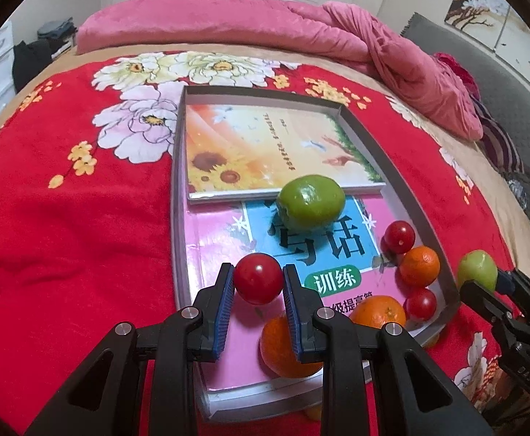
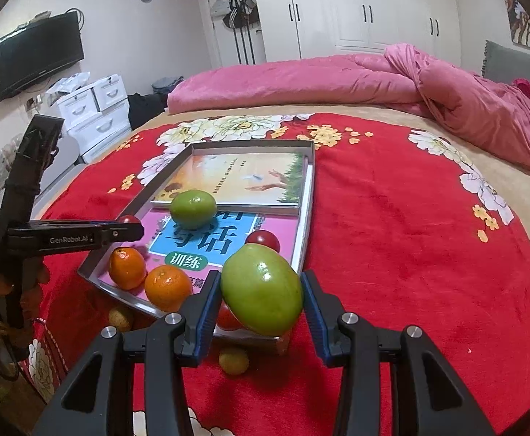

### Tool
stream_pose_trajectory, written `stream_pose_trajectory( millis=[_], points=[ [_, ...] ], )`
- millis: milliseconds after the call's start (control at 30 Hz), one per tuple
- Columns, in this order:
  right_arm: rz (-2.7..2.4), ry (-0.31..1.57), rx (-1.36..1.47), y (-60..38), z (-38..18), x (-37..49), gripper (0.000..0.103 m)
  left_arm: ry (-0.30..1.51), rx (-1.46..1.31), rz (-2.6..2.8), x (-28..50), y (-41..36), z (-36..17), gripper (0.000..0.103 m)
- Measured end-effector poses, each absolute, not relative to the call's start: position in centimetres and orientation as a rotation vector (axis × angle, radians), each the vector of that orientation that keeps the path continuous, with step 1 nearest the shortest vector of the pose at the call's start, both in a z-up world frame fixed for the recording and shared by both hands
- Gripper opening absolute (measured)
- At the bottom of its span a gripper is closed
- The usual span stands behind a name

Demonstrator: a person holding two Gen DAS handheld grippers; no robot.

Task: Organize fruits
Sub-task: 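Carry the tomato into the tray with the left tool while the right tool lowers the green apple there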

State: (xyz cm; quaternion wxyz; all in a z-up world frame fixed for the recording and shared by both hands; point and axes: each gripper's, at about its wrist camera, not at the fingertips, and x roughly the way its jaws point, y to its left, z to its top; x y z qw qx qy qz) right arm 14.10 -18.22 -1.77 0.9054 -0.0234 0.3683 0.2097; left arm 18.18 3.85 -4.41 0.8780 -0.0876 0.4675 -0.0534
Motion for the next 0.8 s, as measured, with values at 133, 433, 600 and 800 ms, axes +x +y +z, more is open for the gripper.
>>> stream_pose_trajectory(
  millis=[133,433,600,800],
  points=[
    [0.455,0.758,-0.064,-17.6,-1.9,14.0,0.044,0.974,-0.177,-0.112,18.2,3.8,-4.4,0.027],
    [0.461,0.770,-0.118,-16.5,-2.5,14.0,0.044,0.979,-0.191,-0.110,18.1,4.0,-4.4,0.027],
    [0.447,0.777,-0.125,-16.4,-2.9,14.1,0.044,0.980,-0.191,-0.110,18.0,4.0,-4.5,0.027],
    [0.444,0.788,-0.109,-16.6,-3.2,14.2,0.044,0.981,-0.192,-0.110,18.0,4.1,-4.5,0.027]
  ],
)
